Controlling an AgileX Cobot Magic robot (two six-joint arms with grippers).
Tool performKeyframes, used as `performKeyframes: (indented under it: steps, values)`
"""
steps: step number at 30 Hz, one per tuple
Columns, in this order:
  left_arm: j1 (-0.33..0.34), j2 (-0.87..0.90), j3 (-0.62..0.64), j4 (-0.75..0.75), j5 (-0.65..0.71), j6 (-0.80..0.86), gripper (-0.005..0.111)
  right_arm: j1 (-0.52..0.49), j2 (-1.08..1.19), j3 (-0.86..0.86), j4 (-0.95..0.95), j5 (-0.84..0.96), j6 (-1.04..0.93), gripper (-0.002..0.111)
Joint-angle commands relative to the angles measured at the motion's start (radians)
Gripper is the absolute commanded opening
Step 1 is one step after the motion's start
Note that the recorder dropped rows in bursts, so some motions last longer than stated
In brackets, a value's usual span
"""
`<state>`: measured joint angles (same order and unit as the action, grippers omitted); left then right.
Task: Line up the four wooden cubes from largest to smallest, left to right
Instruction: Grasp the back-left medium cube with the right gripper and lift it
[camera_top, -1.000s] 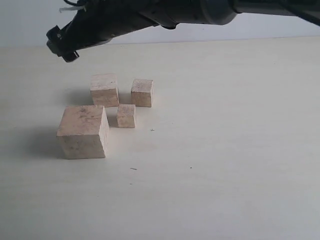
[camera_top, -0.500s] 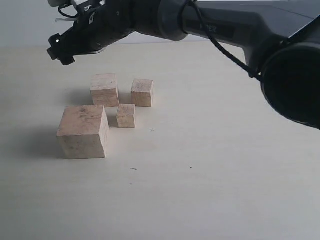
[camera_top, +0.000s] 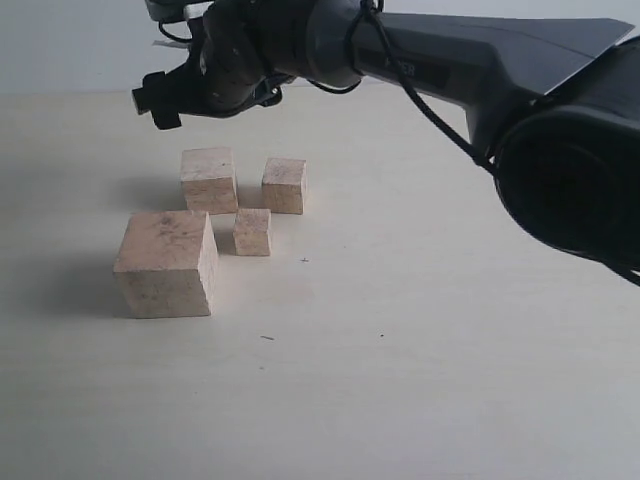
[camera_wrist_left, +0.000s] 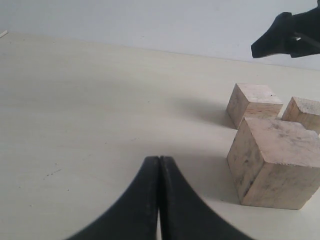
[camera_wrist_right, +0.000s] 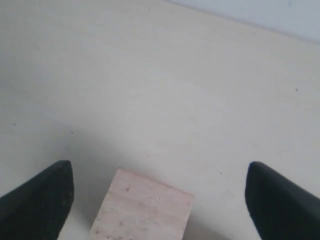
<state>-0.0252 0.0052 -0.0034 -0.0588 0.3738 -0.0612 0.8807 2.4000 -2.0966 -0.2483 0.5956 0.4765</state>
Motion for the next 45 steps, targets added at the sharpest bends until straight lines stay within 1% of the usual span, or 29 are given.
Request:
performKeyframes:
  steps: [1, 10, 14, 21, 23, 24, 26, 27, 30, 31, 34, 40, 43, 45]
  values:
    - [-0.006, -0.005, 0.003, 0.003, -0.014, 0.002, 0.0, 0.0, 0.039, -0.005, 0.012, -0.003, 0.006, 0.086]
    - [-0.02, -0.005, 0.003, 0.003, -0.014, 0.002, 0.0, 0.0, 0.081, -0.005, 0.075, -0.029, 0.006, 0.086]
    - [-0.022, -0.005, 0.003, 0.003, -0.014, 0.002, 0.0, 0.0, 0.099, -0.005, 0.166, -0.029, -0.004, 0.086]
    - [-0.023, -0.005, 0.003, 0.003, -0.014, 0.002, 0.0, 0.0, 0.111, -0.005, 0.159, -0.016, -0.013, 0.085]
    - [-0.023, -0.005, 0.003, 0.003, -0.014, 0.002, 0.0, 0.0, 0.109, -0.005, 0.15, -0.014, -0.013, 0.079]
    - [-0.023, -0.005, 0.003, 0.003, -0.014, 0.002, 0.0, 0.0, 0.109, -0.005, 0.15, -0.008, -0.013, 0.074]
    - [-0.023, -0.005, 0.003, 0.003, -0.014, 0.002, 0.0, 0.0, 0.109, -0.005, 0.15, 0.018, -0.013, 0.055]
    - [-0.023, -0.005, 0.003, 0.003, -0.014, 0.002, 0.0, 0.0, 0.107, -0.005, 0.15, 0.034, -0.013, 0.042]
    - [-0.023, -0.005, 0.003, 0.003, -0.014, 0.002, 0.0, 0.0, 0.092, -0.005, 0.15, 0.116, -0.038, 0.0]
    - [-0.023, -0.005, 0.003, 0.003, -0.014, 0.002, 0.0, 0.0, 0.081, -0.005, 0.15, 0.131, -0.073, 0.001]
    - [-0.023, -0.005, 0.003, 0.003, -0.014, 0.002, 0.0, 0.0, 0.025, -0.005, 0.15, 0.147, -0.2, 0.0]
    - [-0.023, -0.005, 0.003, 0.003, -0.014, 0.002, 0.0, 0.0, -0.162, -0.005, 0.161, 0.188, -0.459, 0.0]
    - [-0.023, -0.005, 0.003, 0.003, -0.014, 0.002, 0.0, -0.005, -0.243, -0.005, 0.168, 0.254, -0.632, 0.0]
    - [-0.023, -0.005, 0.003, 0.003, -0.014, 0.002, 0.0, -0.023, -0.284, -0.005, 0.232, 0.354, -0.814, 0.0]
